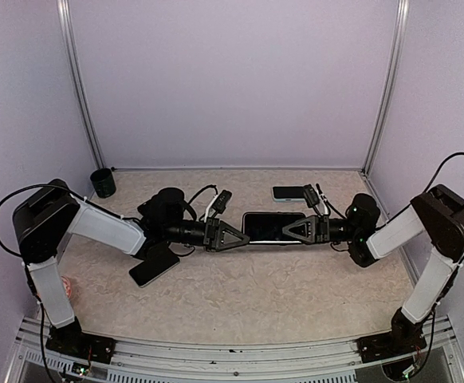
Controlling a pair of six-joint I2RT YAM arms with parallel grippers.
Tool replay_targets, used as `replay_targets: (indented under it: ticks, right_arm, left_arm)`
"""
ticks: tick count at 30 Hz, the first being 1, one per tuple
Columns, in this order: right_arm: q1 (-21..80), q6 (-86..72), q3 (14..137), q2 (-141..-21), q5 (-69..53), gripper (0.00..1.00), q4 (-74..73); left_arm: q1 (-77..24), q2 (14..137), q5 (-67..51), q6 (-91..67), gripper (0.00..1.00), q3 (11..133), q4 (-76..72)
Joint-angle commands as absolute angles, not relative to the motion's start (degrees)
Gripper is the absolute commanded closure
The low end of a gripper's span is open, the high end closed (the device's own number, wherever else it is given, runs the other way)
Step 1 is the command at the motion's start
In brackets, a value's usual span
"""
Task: Put the phone into the phone case
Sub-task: Press the phone against the phone case, then place the phone with the phone case at the center of the board.
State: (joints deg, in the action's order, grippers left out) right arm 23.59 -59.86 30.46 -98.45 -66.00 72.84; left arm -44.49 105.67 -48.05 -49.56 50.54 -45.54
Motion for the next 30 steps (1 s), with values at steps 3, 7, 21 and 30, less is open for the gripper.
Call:
replay_targets:
  ticks: [3, 7, 21, 30]
  right_arm:
    - [21.72, -62.50, 29.97, -99.12, -66.22, 1.00, 80.94]
    - [21.54, -60.57, 30.25, -98.47, -65.56, 1.00, 77.53]
    - [20.12, -45.75, 36.54, -97.38, -60.64, 1.00, 46.39]
    - [17.91, -41.04, 40.10, -97.05, -58.06, 1.00, 35.85]
  left_arm:
    - [-41.22, 102.60, -51.92, -52.67, 0.77, 47.96, -51.42]
    - [-40.17, 101.68, -50.81, -52.64, 0.60, 46.90, -51.21]
    - [-39.46, 98.60, -44.73, -47.16, 0.25, 46.32, -42.97]
    - [-39.80, 97.50, -42.68, -45.14, 0.01, 46.31, -40.20]
